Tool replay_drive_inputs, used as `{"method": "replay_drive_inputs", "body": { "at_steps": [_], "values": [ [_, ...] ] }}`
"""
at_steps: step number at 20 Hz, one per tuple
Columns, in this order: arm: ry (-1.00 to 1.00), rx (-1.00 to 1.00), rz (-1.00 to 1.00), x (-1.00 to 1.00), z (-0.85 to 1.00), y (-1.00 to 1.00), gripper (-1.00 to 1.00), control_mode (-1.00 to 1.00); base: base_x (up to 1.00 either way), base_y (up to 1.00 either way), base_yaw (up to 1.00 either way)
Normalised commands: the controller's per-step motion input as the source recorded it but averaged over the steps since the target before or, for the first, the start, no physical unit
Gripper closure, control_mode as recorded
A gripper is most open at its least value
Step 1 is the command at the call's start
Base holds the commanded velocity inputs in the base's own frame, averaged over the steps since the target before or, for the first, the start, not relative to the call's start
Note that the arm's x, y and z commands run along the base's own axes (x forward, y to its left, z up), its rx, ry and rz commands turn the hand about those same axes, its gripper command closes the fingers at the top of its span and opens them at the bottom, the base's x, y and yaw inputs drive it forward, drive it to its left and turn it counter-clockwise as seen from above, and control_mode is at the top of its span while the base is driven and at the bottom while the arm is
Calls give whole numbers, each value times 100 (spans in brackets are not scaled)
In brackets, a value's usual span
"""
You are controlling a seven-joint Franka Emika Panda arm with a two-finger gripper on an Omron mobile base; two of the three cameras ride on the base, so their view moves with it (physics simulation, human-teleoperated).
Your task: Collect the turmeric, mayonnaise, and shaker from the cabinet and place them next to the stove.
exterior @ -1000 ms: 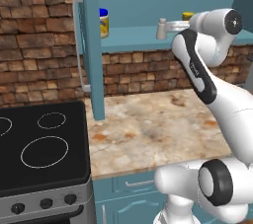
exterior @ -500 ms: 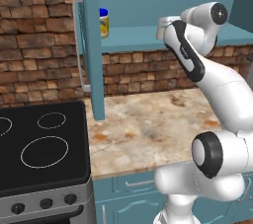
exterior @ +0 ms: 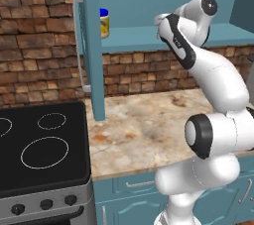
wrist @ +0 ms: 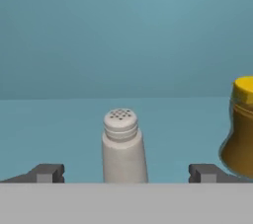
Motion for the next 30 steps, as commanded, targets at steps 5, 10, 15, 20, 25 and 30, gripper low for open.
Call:
{"method": "replay_drive_inputs", "body": {
  "at_steps": [5, 10, 15, 20, 25, 30],
  "values": [
    [9, 0, 0, 29, -14, 2, -100, -100, 0, 0, 0],
    [9, -1, 1, 25, -17, 5, -100, -100, 0, 0, 0],
    [12, -2, 2, 29, -18, 12, -100, -100, 0, 0, 0],
    [6, 0, 2, 20, -10, 2, 100, -100, 0, 0, 0],
    [-1, 0, 0, -11, 0, 0, 100, -100, 0, 0, 0],
    [-6, 0, 2, -68, 0, 0, 100, -100, 0, 0, 0]
  ]
}}
